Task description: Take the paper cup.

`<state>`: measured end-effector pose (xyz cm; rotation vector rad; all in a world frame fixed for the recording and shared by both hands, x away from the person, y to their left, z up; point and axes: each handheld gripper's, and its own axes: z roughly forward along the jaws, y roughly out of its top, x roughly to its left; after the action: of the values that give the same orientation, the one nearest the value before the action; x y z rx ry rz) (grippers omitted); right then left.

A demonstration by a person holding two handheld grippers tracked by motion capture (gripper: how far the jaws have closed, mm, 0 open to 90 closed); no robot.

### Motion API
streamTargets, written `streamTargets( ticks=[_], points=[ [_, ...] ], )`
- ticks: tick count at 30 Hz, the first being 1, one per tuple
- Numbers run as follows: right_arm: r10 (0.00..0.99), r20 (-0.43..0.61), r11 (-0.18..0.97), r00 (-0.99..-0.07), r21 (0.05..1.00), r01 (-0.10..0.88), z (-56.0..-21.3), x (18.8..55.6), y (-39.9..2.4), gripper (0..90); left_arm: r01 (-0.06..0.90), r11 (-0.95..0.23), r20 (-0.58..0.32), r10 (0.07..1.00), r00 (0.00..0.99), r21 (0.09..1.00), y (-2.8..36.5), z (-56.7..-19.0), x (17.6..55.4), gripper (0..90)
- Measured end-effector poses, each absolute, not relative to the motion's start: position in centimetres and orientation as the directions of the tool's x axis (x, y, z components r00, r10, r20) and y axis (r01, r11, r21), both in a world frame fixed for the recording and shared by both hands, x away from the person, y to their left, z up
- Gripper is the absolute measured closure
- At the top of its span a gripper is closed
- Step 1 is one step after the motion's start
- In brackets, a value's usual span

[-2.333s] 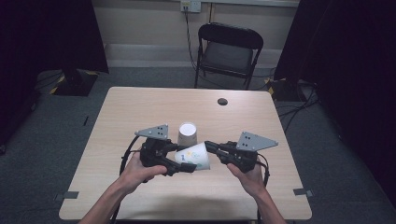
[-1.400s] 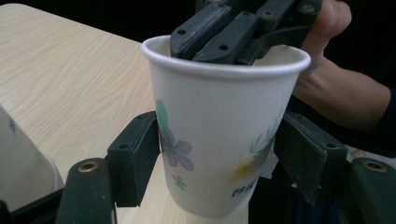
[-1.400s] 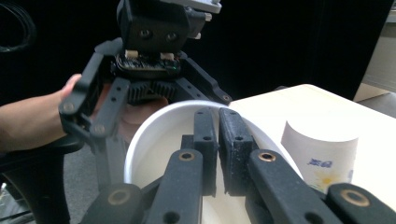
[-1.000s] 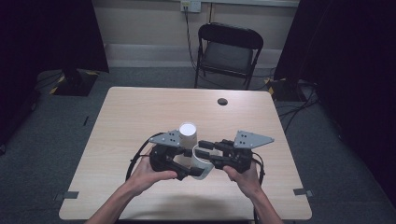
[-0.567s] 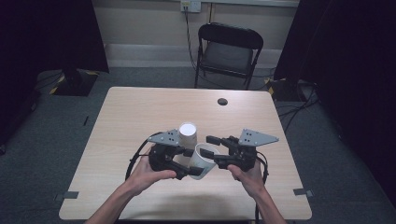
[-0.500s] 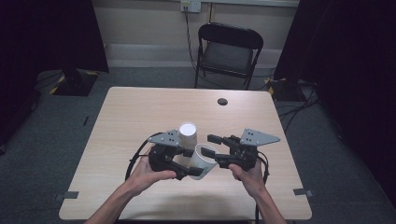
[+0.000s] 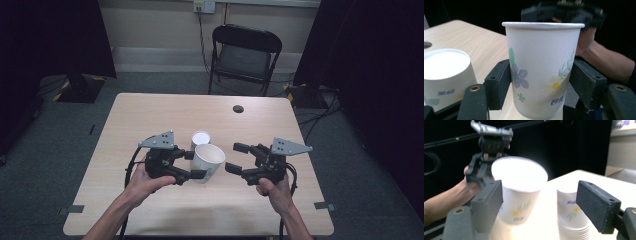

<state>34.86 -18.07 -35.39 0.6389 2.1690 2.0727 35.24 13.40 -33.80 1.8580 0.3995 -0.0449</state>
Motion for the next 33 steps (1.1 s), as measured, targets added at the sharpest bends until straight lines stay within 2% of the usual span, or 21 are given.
streamTargets(
  ticks=[2,6,11,20,33],
  points=[
    [0.318,0.236,0.022,-0.918,0.967,0.256,-35.7,34.9,-17.4,21.6,0.285,-0.260,-0.222,0.245,0.944,0.923,13.4,-33.7,35.1,34.5],
    [0.270,0.216,0.070,-0.938,0.967,0.243,-35.8,34.8,-16.6,32.3,0.280,-0.240,-0.220,0.247,0.944,0.930,13.7,-33.5,35.1,34.5],
    [0.256,0.189,0.098,-0.948,0.971,0.220,-35.8,34.7,-16.3,42.6,0.279,-0.245,-0.219,0.245,0.945,0.929,13.7,-33.6,35.0,34.4],
    [0.242,0.150,0.123,-0.958,0.975,0.184,-35.5,34.4,-16.2,54.8,0.285,-0.248,-0.226,0.240,0.944,0.926,13.5,-33.9,35.1,33.3],
    [0.231,0.152,0.119,-0.961,0.976,0.183,-35.5,34.5,-16.0,57.9,0.297,-0.228,-0.245,0.232,0.941,0.927,13.6,-33.9,35.3,30.8]
  ],
)
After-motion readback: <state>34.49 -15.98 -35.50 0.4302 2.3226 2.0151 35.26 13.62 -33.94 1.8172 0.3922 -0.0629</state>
